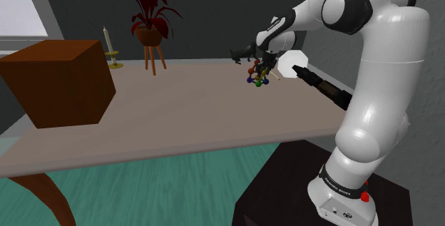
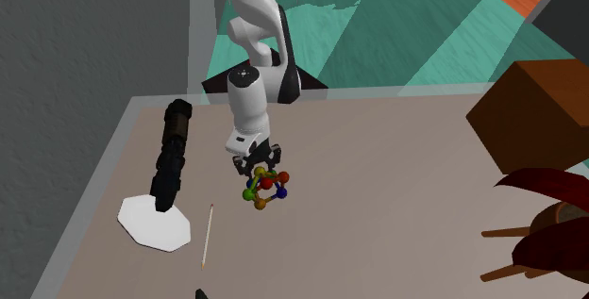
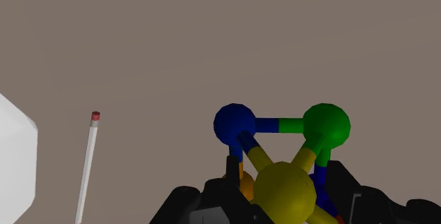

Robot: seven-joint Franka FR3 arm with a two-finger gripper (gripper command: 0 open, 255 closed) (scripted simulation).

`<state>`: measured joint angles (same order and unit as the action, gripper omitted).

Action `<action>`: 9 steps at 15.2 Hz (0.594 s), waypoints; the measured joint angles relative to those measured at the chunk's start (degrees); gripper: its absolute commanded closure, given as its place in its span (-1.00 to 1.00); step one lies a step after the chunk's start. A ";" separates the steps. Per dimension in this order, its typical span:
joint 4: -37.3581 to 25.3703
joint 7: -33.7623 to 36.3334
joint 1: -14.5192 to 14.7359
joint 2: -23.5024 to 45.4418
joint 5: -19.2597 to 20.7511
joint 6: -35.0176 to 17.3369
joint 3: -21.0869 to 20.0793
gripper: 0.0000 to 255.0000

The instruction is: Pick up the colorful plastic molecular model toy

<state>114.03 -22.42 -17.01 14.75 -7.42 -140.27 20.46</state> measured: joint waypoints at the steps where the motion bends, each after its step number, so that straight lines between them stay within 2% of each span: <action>1: -0.02 0.00 0.00 0.01 0.00 0.01 0.00 1.00; 9: -0.57 0.18 0.08 -0.78 0.47 1.41 0.19 1.00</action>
<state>113.47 -22.24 -16.94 13.97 -6.96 -138.87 20.65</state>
